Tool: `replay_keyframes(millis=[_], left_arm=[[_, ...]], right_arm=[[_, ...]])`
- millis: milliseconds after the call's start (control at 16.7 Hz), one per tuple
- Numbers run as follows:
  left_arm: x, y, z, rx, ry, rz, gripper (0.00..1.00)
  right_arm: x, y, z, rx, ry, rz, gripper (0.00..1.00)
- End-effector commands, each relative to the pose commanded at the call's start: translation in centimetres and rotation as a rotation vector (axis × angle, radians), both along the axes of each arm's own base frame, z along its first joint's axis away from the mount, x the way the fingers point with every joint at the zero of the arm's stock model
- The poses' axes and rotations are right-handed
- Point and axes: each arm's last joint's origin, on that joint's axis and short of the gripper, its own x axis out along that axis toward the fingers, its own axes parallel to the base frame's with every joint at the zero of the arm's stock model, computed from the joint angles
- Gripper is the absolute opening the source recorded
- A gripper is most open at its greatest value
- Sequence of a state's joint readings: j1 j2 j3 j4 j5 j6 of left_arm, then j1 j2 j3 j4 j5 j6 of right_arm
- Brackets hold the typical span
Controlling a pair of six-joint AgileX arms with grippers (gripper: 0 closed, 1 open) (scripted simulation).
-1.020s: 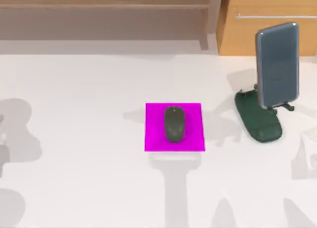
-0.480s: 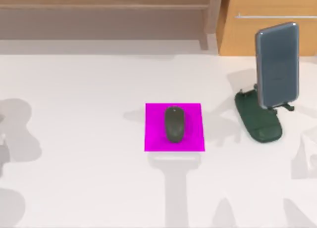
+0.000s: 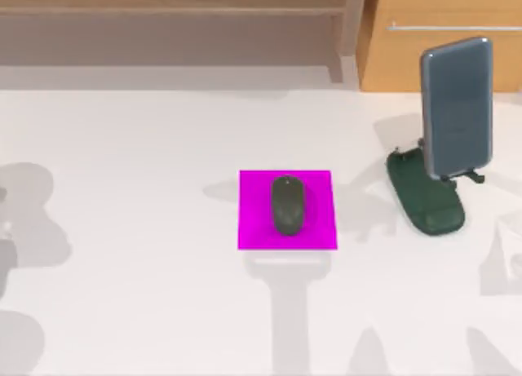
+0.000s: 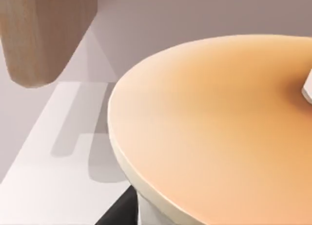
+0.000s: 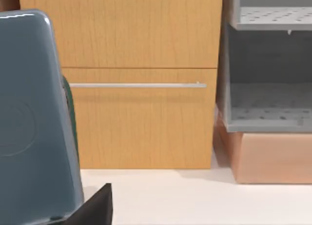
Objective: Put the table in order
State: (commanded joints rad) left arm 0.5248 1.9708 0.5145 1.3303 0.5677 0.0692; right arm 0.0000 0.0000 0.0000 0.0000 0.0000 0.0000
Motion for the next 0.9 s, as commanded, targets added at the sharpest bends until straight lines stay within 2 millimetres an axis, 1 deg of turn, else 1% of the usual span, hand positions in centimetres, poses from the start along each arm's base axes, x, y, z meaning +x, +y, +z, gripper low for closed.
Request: replay_keyframes(millis=[180, 420, 540, 600, 720, 900], left_arm=[[0.0, 0.0, 0.5, 0.0, 0.0, 0.0, 0.0], [0.0, 0.0, 0.4, 0.0, 0.002, 0.0, 0.0], [0.9, -0.5, 1.6, 0.02, -0.045, -0.032, 0.0], [1.5, -1.2, 2.5, 0.029, -0.073, -0.061, 0.0], [3.1, -3.1, 4.5, 0.034, -0.126, -0.135, 0.0], [5.6, -7.2, 7.7, 0.013, -0.183, -0.258, 0.0]], right_arm=[[0.0, 0.0, 0.0, 0.0, 0.0, 0.0, 1.0], [0.0, 0.0, 0.0, 0.0, 0.0, 0.0, 1.0], [0.0, 0.0, 0.0, 0.0, 0.0, 0.0, 1.0], [0.0, 0.0, 0.0, 0.0, 0.0, 0.0, 1.0], [0.0, 0.0, 0.0, 0.0, 0.0, 0.0, 1.0], [0.0, 0.0, 0.0, 0.0, 0.0, 0.0, 1.0]])
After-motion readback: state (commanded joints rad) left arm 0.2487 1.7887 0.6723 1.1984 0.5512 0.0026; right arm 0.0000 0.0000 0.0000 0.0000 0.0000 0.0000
